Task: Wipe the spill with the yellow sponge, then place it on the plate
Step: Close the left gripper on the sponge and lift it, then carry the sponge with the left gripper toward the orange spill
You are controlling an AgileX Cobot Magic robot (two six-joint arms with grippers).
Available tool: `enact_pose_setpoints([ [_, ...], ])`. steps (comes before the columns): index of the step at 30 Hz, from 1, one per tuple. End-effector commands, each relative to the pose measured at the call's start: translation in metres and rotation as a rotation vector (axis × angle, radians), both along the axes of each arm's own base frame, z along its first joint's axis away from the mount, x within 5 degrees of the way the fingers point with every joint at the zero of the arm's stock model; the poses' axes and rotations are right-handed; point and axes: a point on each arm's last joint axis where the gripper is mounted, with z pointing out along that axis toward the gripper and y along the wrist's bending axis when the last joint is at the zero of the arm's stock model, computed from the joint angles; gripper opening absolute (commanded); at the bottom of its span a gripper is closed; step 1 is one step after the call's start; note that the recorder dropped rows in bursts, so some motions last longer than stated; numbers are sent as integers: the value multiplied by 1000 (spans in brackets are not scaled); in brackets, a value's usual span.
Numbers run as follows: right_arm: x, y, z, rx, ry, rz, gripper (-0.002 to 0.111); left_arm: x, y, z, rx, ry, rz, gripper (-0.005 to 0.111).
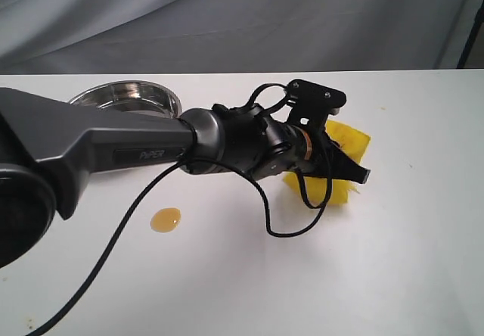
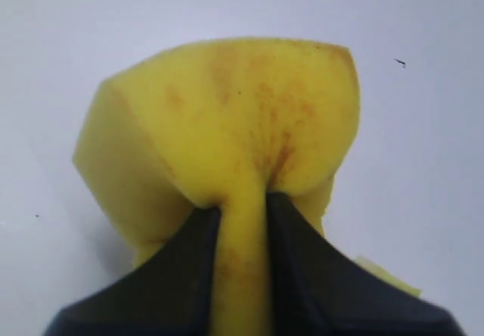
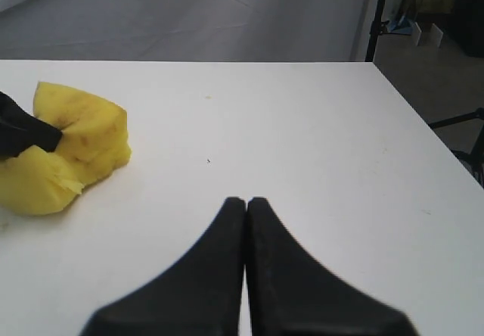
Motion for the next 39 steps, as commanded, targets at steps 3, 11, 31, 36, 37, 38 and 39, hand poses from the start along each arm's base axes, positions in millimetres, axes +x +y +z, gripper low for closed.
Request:
enact_pose_setpoints([
  [3, 0, 0, -1, -6, -2, 4, 0, -2, 5, 37, 54, -77, -35, 0],
  [11, 0, 0, -1, -5, -3, 4, 0, -7, 15, 27, 165, -73, -53, 0],
  [31, 0, 0, -1, -5, -3, 4, 0, -86, 21, -3, 33, -58, -288, 0],
  [36, 0, 0, -1, -5, -3, 4, 0, -95, 15, -4, 45, -61, -319, 0],
  [37, 0, 0, -1, -5, -3, 4, 0, -95, 16, -5, 58, -56, -315, 0],
  [38, 0, 0, -1, -5, -3, 4, 0, -95, 17, -6, 74, -50, -310, 0],
  [39, 0, 0, -1, -5, -3, 4, 0, -94, 20, -7, 99, -44, -305, 0],
])
